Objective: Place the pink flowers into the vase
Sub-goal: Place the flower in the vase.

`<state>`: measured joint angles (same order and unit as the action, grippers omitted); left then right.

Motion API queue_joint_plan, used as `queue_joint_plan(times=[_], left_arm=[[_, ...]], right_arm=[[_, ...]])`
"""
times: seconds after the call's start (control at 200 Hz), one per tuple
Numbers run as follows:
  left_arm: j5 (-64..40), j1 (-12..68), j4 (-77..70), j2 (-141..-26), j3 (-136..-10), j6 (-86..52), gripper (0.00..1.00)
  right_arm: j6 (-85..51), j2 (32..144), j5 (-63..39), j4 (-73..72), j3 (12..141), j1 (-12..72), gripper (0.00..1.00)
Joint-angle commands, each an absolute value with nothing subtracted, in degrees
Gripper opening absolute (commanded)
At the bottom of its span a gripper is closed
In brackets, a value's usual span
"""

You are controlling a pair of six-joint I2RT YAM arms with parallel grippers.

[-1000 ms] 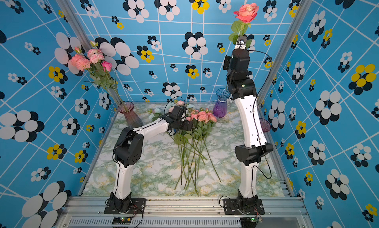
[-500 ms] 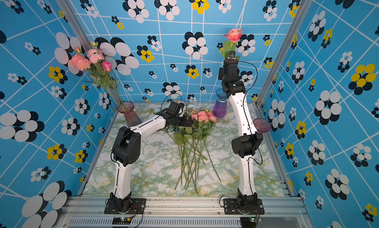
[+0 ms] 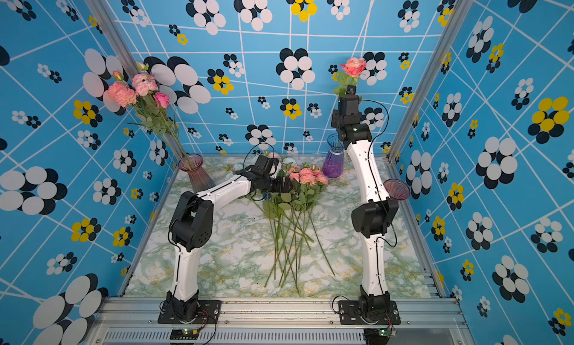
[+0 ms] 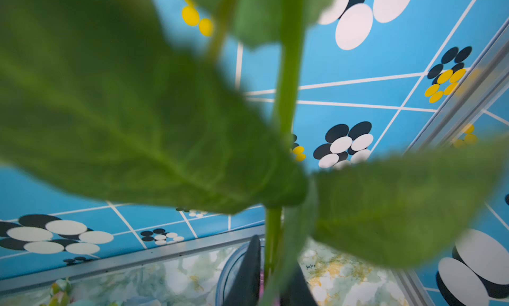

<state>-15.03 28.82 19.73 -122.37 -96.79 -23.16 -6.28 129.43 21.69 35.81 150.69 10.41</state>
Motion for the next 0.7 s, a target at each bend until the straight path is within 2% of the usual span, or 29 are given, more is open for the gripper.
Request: queue_joint_plan(times=[0.0,0.085,0.41,0.53,0.695], left_arm=[[-16.4,28.5,19.3,-120.8,-95.6,-24.4,0.99],[-16.9,28.4,19.2,-121.0,-95.3,-25.2,0.99],[-20.6,27.6,15.8,-120.8,-92.9,-29.7,0.99],[-22.2,27.7,14.5,-120.2,-91.9,-30.8,1.0],[-26.4,26.6,11.4,-118.7,-89.2,-33.8,1.0]], right_arm=[[-7.2,129.2,20.8,37.9,150.2,10.2,0.22],[-7.2,128.7,20.7,38.4,150.2,10.2,0.32],[-8.7,122.9,19.0,39.8,146.9,10.2,0.44],[-10.2,120.3,17.8,43.4,146.2,10.2,0.54],[-13.5,112.5,14.5,45.0,135.2,11.1,0.64]])
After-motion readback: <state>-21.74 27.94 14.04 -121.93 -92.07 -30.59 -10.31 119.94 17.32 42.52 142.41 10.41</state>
